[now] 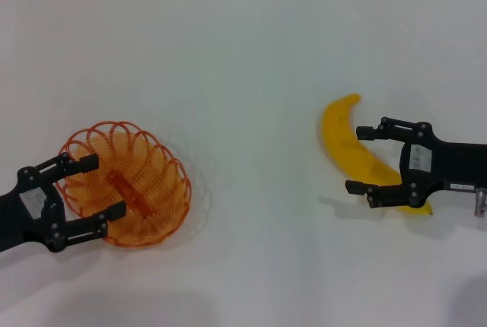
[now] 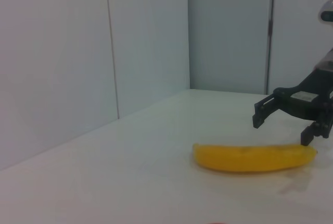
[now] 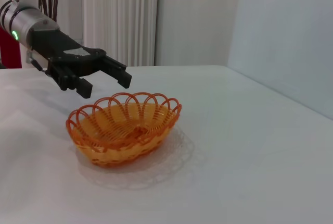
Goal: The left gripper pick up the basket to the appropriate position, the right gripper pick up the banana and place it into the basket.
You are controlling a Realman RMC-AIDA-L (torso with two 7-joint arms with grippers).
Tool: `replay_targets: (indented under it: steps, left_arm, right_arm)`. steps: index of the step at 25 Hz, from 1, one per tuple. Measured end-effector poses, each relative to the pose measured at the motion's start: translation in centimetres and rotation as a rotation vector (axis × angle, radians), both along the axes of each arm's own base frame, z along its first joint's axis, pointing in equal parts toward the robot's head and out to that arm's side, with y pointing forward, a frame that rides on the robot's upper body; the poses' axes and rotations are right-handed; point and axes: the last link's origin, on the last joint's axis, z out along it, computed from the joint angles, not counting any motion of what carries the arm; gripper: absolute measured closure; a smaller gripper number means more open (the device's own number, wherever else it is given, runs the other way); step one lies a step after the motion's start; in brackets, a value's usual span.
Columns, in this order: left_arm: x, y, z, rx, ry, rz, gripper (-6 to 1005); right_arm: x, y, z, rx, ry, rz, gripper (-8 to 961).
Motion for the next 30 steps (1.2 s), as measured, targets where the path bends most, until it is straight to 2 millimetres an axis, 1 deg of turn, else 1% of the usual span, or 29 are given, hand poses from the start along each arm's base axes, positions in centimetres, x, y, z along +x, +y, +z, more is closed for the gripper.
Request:
replay_targets:
  steps: [11, 14, 17, 21, 22, 23, 25, 27, 30]
  left_arm:
    - [0.1, 0.1, 0.1, 0.005, -0.004, 0.0, 153]
    - [0.3, 0.7, 0.7, 0.043, -0.043, 0.026, 157]
    - [0.3, 1.4, 1.9, 0.093, -0.115, 0.098, 161]
    - [0.6, 3.4, 4.5, 0.097, -0.199, 0.237, 167]
    - [0.7, 4.4, 5.4, 0.078, -0.196, 0.296, 168]
    - [0.8, 5.0, 5.8, 0.065, -0.183, 0.328, 169]
    - [1.3, 6.7, 6.7, 0.037, -0.127, 0.383, 172]
    - [2.2, 8.5, 7.4, 0.003, -0.041, 0.407, 175]
    - [4.0, 10.4, 8.0, -0.033, 0.126, 0.367, 179]
  right_arm:
    - [-0.2, 0.1, -0.1, -0.002, 0.002, 0.004, 64]
    - [-0.2, 0.2, -0.1, -0.002, 0.002, 0.006, 65]
    - [-0.3, 0.2, -0.1, -0.002, 0.003, 0.007, 65]
    - [-0.3, 0.2, -0.2, -0.003, 0.003, 0.009, 65]
    - [-0.4, 0.3, -0.2, -0.003, 0.004, 0.01, 65]
    - [-0.4, 0.3, -0.2, -0.002, 0.004, 0.011, 65]
    - [-0.5, 0.4, -0.2, -0.002, 0.005, 0.014, 65]
    - [-0.6, 0.5, -0.2, -0.003, 0.005, 0.018, 65]
    - [-0.8, 0.6, -0.2, -0.005, 0.007, 0.025, 64]
